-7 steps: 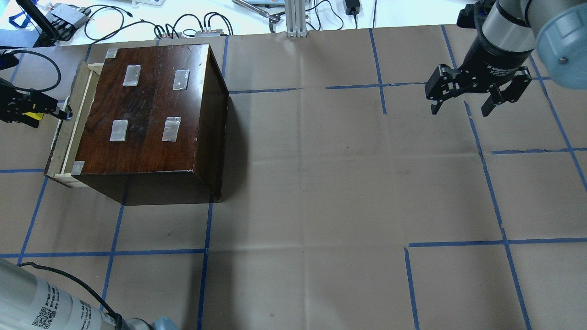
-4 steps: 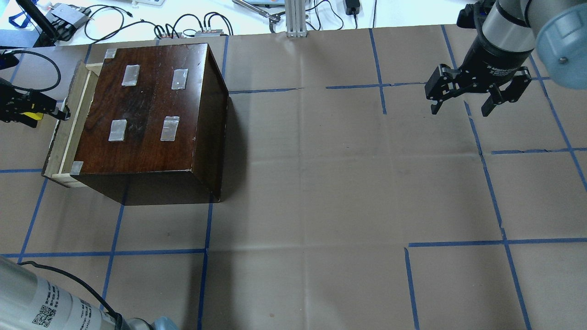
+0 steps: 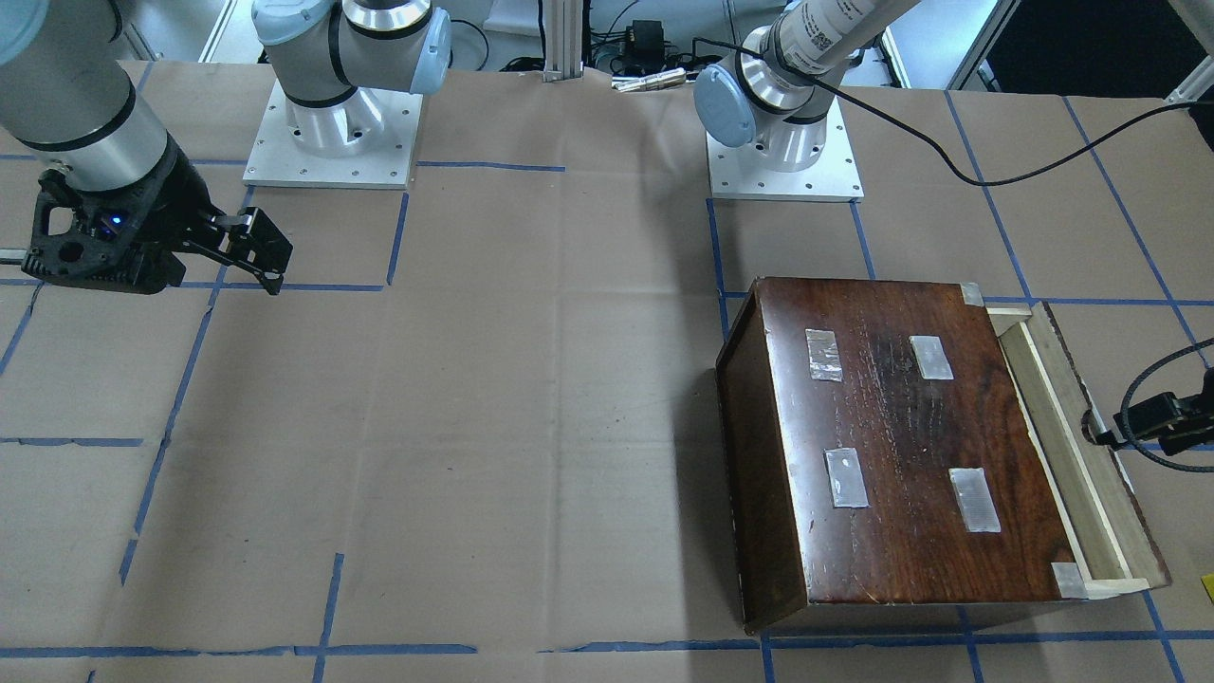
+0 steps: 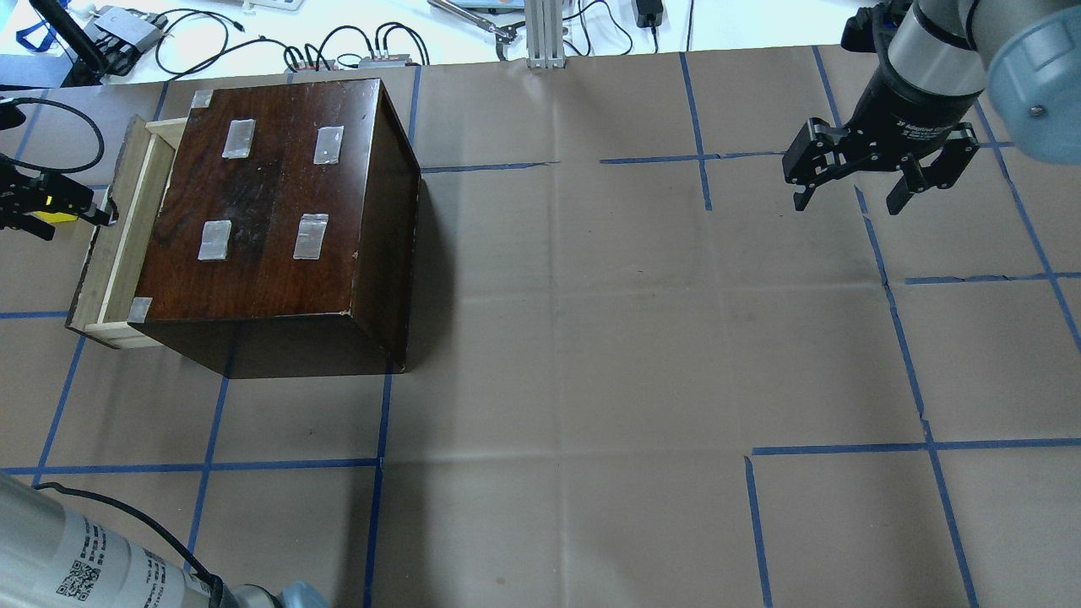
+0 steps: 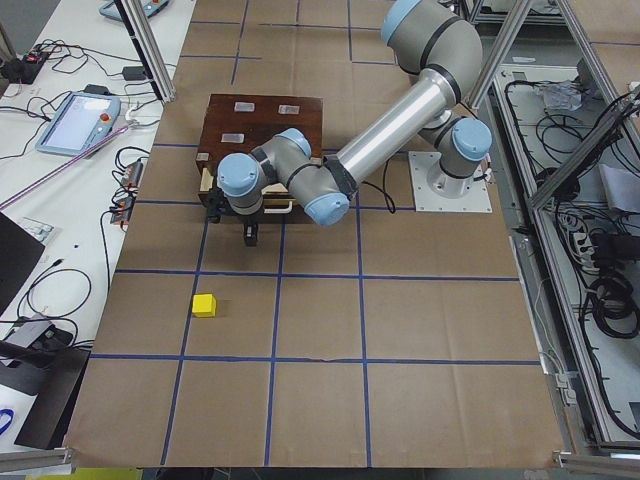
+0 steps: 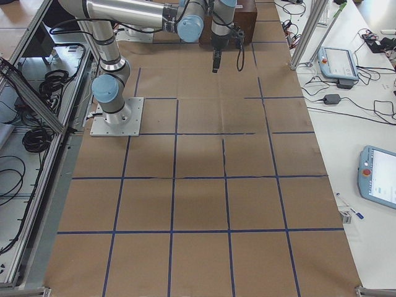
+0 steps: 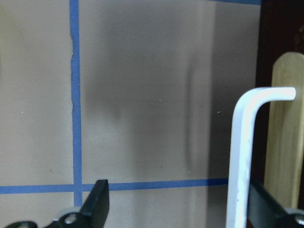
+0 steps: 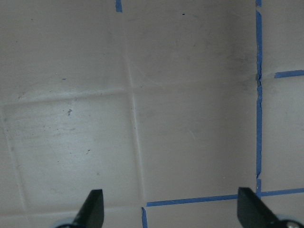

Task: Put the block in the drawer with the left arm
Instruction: 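Pull the drawer open outward from the box with the left gripper, then release the handle and grasp the yellow cube with the left gripper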

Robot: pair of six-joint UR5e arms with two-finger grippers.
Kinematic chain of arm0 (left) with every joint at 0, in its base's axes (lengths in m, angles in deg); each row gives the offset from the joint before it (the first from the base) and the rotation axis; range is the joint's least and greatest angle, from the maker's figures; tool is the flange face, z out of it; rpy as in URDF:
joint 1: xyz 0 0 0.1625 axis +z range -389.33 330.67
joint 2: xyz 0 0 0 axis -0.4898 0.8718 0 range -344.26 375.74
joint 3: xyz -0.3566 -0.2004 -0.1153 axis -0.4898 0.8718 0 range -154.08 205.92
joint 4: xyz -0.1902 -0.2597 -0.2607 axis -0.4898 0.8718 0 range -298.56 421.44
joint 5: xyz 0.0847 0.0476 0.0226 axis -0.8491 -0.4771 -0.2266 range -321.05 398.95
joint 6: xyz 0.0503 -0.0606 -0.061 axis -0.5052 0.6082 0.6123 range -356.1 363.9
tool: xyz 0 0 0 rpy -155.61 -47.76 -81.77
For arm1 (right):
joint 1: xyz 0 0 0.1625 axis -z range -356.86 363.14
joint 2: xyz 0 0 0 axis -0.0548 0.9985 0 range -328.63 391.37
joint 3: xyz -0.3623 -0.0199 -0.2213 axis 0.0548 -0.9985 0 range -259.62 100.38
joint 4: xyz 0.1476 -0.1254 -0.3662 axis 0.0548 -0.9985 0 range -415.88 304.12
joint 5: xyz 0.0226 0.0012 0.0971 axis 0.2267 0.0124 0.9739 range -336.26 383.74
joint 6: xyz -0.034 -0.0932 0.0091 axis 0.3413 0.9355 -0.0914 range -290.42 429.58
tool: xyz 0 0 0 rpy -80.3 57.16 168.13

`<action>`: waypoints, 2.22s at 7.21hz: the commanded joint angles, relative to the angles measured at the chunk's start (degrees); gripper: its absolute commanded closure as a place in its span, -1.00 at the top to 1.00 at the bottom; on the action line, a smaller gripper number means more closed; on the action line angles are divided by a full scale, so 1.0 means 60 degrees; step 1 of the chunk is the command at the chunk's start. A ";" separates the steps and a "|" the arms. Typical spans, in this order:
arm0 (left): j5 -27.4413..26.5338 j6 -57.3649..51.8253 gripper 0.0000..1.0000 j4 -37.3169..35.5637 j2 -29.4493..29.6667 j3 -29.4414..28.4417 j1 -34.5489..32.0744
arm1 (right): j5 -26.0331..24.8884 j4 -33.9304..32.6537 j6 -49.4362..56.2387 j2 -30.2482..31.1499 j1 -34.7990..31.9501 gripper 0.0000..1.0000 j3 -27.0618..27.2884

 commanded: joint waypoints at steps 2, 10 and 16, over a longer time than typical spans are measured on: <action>-0.0037 -0.0039 0.98 -0.0025 0.0024 -0.0025 0.0284 | 0.0000 0.0000 0.0000 0.0000 0.0000 1.00 0.0002; -0.0521 -0.0185 0.98 0.0003 0.0024 -0.0697 0.0342 | 0.0000 0.0000 0.0000 0.0000 0.0000 1.00 0.0002; -0.0506 -0.0859 0.98 0.0018 0.1353 -0.2963 0.0928 | 0.0000 0.0000 0.0000 0.0000 0.0000 1.00 0.0002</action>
